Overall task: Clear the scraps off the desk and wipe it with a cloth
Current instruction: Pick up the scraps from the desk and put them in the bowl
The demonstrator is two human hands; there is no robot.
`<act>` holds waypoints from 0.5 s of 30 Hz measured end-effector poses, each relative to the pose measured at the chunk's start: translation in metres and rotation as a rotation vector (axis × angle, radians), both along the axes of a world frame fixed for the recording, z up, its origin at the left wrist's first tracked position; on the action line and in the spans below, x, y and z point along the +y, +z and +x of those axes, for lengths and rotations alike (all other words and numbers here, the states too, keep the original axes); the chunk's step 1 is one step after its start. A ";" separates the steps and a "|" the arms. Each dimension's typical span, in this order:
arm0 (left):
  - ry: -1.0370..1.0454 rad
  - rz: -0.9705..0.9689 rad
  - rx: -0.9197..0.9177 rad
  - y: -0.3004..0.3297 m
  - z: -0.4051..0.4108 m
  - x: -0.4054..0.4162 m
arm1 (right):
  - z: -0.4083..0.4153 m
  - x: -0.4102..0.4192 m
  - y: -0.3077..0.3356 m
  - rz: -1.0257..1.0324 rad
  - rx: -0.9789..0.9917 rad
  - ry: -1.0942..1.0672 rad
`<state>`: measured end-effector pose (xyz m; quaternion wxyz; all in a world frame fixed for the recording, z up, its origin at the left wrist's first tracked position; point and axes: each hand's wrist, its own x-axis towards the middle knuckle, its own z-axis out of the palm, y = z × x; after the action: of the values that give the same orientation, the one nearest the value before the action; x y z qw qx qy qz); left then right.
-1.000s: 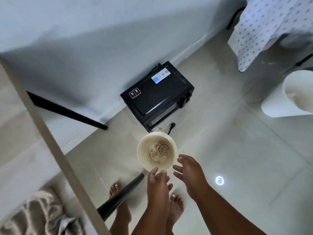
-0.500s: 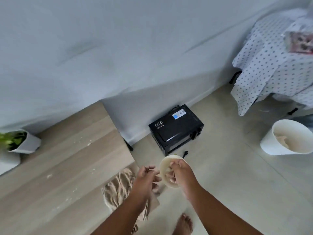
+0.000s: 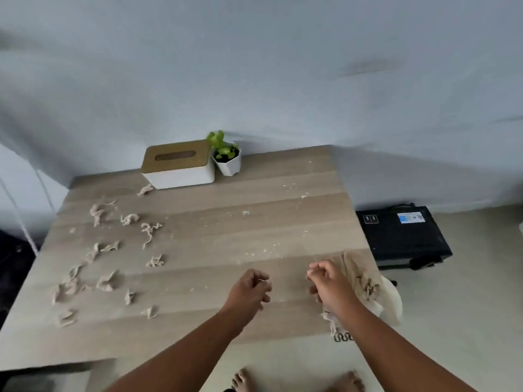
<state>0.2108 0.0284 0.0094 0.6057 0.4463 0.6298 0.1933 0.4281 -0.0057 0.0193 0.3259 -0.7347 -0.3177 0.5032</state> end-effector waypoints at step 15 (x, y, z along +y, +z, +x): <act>0.298 0.274 0.429 -0.027 -0.274 -0.014 | -0.218 0.046 -0.039 0.006 -0.247 0.583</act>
<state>-0.0633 0.0147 -0.0180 0.3577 0.4572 0.7701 0.2646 0.2101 0.0404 -0.0200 0.1289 -0.6674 -0.5535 0.4812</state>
